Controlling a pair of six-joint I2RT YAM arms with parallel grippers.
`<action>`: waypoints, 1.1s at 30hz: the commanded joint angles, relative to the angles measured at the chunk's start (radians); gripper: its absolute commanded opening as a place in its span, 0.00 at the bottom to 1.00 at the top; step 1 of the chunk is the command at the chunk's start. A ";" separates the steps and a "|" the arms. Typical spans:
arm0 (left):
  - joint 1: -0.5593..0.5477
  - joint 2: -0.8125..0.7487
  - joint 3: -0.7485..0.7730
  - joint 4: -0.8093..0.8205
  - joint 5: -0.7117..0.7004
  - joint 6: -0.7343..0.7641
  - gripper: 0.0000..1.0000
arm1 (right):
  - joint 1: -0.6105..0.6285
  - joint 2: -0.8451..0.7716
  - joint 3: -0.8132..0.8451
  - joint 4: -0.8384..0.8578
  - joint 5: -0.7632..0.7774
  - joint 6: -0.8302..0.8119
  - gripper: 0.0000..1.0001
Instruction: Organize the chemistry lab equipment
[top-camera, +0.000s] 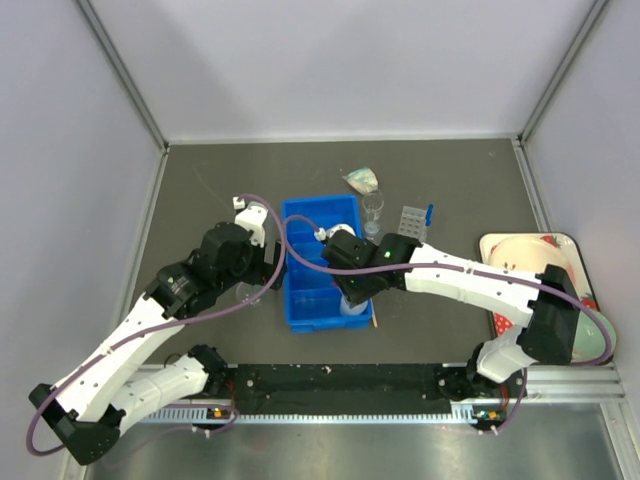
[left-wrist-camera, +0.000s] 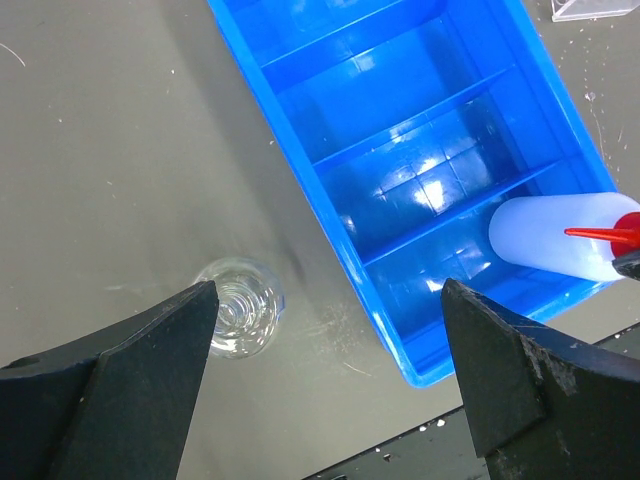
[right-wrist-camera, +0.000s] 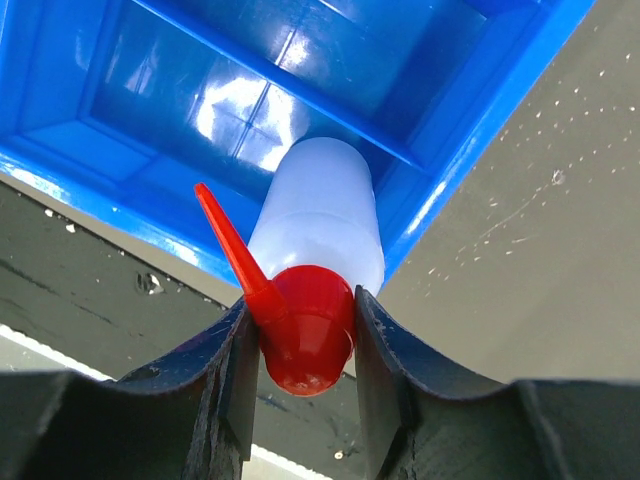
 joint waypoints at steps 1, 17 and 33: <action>0.004 0.010 0.027 0.045 0.004 -0.010 0.99 | 0.016 -0.059 0.002 -0.027 0.022 0.026 0.00; 0.004 0.023 0.013 0.064 0.010 -0.009 0.99 | 0.032 -0.027 -0.011 -0.037 0.035 0.034 0.19; 0.004 0.015 0.006 0.065 0.005 -0.004 0.99 | 0.050 0.008 0.057 -0.038 0.043 0.036 0.50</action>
